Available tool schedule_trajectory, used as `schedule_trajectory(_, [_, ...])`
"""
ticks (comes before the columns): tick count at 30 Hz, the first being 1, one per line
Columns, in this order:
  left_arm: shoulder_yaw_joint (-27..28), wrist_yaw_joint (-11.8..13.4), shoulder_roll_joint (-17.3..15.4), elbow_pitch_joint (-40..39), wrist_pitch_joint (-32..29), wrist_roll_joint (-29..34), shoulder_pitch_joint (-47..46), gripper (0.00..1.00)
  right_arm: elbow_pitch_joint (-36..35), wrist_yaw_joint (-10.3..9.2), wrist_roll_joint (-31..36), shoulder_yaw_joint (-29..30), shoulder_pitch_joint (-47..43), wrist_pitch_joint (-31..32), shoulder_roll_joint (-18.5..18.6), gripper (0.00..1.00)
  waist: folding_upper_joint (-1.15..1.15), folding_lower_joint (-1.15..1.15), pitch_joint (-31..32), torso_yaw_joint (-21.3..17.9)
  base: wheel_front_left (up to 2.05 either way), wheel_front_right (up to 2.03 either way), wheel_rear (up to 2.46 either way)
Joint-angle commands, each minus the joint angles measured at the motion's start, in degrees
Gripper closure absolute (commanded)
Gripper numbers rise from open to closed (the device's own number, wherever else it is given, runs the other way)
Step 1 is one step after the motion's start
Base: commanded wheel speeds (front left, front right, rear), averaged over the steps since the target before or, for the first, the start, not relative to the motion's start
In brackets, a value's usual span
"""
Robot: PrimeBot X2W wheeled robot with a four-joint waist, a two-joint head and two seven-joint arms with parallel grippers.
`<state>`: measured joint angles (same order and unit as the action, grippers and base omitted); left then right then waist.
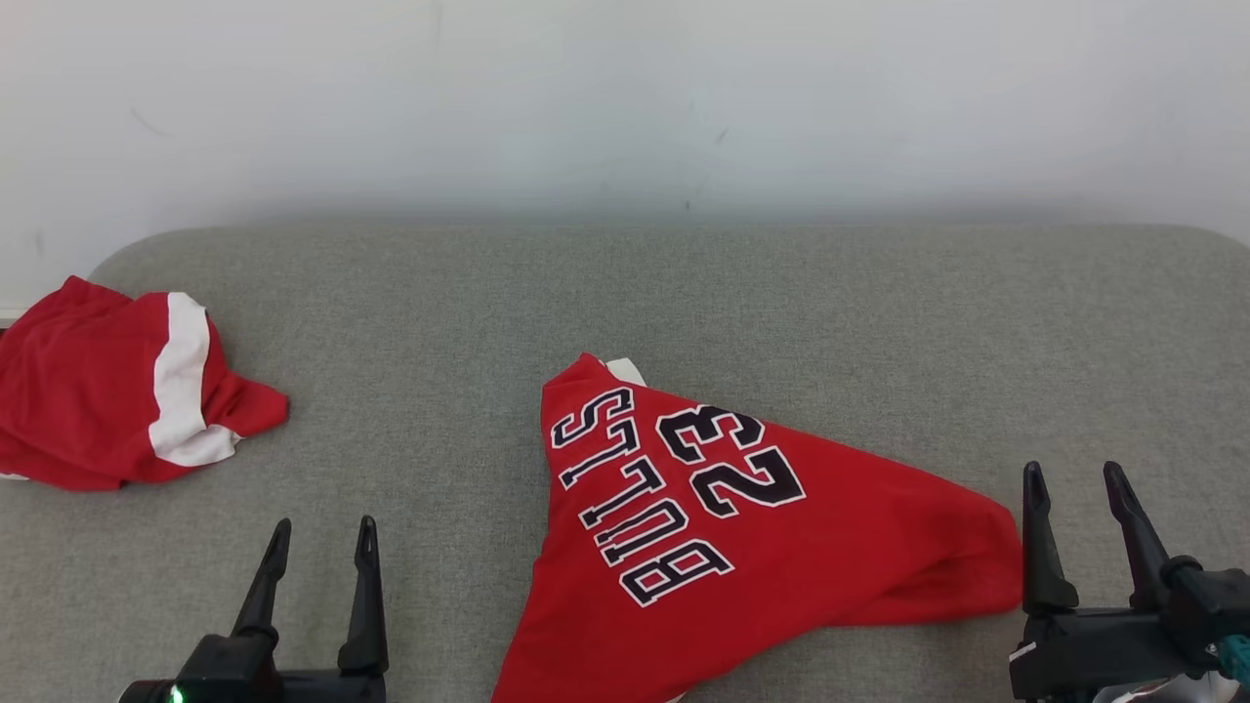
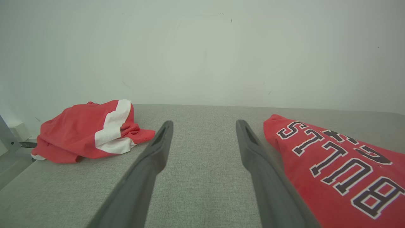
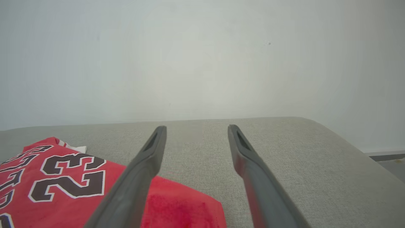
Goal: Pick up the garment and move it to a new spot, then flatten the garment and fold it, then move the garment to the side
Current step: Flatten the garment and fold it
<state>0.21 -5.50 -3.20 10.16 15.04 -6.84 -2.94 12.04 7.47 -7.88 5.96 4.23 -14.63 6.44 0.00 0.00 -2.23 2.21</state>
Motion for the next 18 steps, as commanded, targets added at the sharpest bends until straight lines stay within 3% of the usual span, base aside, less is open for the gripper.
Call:
schedule_trajectory(1, [0.2,0.0,0.1,0.2,0.2,0.3,0.5,0.00,-0.6,0.06,0.0,-0.2,-0.9,-0.2,-0.3,0.00,0.00,0.00,0.1,-0.1,0.00,0.00,0.00])
schedule_trajectory(12, [-1.3,-0.7,0.2,2.8,0.2,0.4,0.8,0.00,-4.8,0.06,-0.5,-3.1,-3.9,-0.3,-2.0,0.00,0.00,0.00,1.3,-1.2,0.00,0.00,0.00])
schedule_trajectory(18, [-3.7,-1.4,0.1,9.0,0.2,-0.2,-0.9,0.00,-4.7,0.06,-0.9,-4.2,-4.5,0.2,-2.5,0.00,0.00,0.00,1.0,-2.6,0.00,0.00,0.00])
